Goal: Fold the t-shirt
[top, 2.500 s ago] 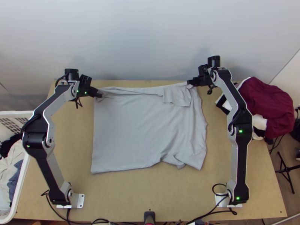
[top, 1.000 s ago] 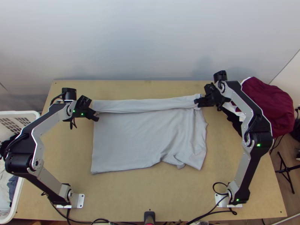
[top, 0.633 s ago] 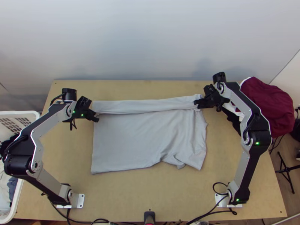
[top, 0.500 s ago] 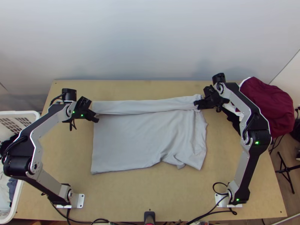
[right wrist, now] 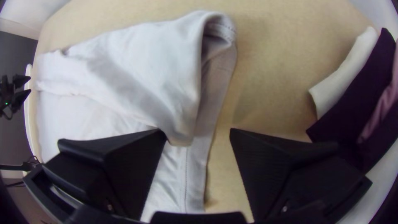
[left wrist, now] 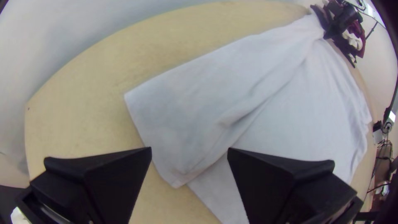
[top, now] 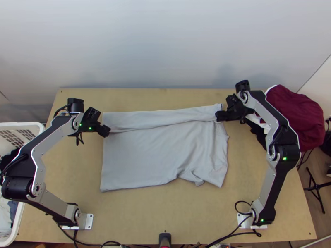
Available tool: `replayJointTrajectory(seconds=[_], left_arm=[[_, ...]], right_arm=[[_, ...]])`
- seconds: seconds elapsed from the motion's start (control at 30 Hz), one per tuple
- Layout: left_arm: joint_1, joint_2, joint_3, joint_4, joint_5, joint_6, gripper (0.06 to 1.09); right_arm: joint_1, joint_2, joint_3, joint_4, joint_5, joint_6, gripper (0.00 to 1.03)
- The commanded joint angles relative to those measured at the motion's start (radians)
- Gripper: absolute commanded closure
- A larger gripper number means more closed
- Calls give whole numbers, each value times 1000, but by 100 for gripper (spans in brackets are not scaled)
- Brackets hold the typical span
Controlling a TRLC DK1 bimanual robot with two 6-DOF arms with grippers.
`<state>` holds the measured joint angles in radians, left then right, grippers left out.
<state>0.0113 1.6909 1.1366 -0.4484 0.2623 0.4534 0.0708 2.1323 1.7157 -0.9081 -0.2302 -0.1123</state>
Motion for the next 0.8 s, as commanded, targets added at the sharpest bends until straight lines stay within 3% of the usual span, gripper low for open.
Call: replayJointTrajectory(seconds=[0.0,0.37,0.77], left_arm=[[-13,-10,-6,-13,5,-4,10],[-8,-215,-90,-144,5,45,10],[-136,-588,-278,-441,-15,286,11]], right_arm=[[15,-8,9,-37,66,-30,6],[18,-175,-57,-146,88,-36,4],[164,-592,-533,-184,106,-9,5]])
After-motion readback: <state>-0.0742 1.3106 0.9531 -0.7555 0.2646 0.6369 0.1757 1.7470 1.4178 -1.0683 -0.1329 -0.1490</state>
